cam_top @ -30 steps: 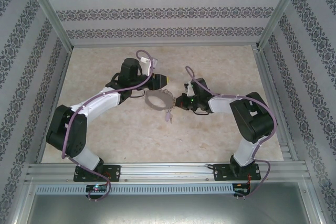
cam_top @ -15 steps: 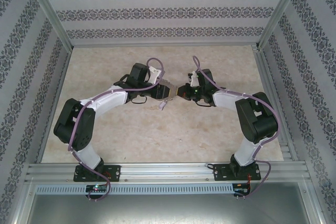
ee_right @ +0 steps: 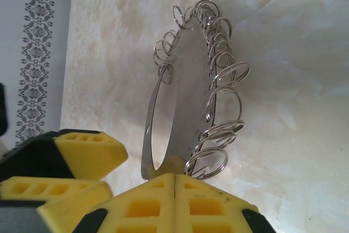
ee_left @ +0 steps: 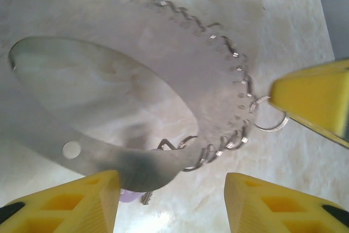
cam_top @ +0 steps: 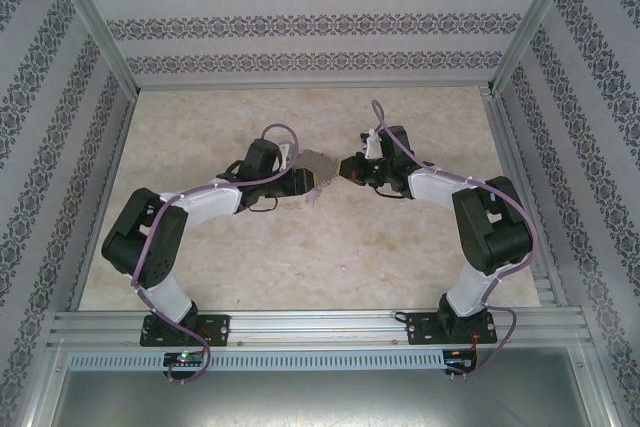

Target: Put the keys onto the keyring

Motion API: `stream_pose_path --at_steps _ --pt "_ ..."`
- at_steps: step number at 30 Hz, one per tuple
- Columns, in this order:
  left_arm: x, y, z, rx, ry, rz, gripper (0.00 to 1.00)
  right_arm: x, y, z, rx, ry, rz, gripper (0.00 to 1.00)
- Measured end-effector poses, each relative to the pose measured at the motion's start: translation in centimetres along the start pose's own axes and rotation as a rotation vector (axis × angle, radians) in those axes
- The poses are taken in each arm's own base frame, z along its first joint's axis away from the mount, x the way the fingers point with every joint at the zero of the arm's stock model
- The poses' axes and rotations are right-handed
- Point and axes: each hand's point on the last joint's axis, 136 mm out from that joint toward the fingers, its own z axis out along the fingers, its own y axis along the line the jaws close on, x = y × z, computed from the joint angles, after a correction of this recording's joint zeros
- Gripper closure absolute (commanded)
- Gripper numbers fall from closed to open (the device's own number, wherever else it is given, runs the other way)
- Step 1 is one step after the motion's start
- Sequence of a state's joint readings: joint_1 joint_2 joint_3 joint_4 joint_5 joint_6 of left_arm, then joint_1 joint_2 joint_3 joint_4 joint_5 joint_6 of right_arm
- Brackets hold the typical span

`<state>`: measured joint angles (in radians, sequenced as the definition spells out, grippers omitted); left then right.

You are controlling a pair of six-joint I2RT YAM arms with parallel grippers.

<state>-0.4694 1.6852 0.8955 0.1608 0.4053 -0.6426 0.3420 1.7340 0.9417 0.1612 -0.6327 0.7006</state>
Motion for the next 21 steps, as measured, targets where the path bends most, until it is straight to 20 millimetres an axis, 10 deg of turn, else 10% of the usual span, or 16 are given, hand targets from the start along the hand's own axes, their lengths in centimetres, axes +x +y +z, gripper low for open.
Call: stream_pose_path --at_steps 21 --pt "-2.1 1.2 2.7 0.092 -0.178 -0.358 0.35 -0.3 0.2 -0.2 -0.011 -0.001 -0.004 1.0"
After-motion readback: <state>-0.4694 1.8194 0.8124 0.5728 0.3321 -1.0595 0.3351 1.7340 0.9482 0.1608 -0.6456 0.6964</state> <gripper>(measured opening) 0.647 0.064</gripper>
